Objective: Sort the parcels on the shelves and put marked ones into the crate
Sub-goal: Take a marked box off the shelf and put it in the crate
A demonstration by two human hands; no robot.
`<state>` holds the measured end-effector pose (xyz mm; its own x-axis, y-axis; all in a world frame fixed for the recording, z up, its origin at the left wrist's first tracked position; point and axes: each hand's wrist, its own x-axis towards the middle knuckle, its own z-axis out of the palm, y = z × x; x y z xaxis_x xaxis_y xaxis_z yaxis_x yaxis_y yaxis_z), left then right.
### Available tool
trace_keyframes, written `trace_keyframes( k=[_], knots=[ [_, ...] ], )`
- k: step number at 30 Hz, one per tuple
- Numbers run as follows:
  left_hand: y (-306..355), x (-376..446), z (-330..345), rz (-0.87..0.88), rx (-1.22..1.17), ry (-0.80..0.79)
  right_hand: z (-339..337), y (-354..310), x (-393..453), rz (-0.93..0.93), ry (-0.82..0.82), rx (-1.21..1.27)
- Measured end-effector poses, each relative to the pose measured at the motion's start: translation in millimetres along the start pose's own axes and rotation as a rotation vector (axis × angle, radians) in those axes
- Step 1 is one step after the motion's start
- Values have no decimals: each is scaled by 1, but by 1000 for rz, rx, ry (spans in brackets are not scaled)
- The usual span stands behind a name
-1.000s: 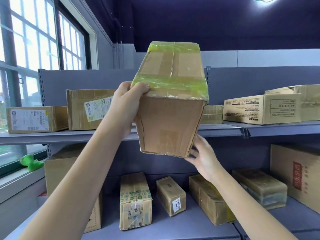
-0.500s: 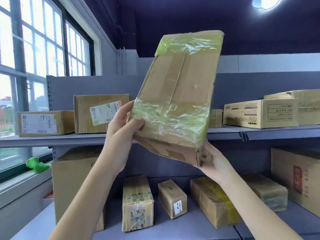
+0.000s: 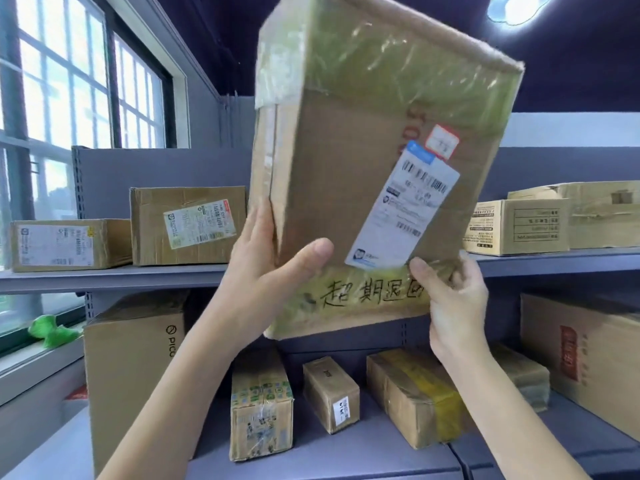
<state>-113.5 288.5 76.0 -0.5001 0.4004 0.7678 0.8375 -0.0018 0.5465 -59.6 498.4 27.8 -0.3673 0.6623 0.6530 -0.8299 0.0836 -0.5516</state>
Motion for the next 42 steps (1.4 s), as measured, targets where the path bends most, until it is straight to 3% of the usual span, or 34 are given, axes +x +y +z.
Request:
trace_keyframes(
  k=[5,9,13,17,20,27,42],
  knots=[
    [0,2,10,90,-259,331,8,-24,-3,-136,-108,-142],
    [-6,7,3,85,-259,432,4,-30,3,-56,-170,-132],
    [-10,14,-5,38,-296,492,-10,-32,13,61,-319,59],
    [-17,18,-7,-8,-353,491,-14,-31,11,14,-506,-141],
    [-20,20,-10,-8,-375,471,-13,-22,5,60,-459,-269],
    [-25,18,-11,38,-395,398,-18,-17,2,58,-556,-353],
    [-55,9,-21,-20,-489,202,19,-14,-7,98,-272,-316]
  ],
)
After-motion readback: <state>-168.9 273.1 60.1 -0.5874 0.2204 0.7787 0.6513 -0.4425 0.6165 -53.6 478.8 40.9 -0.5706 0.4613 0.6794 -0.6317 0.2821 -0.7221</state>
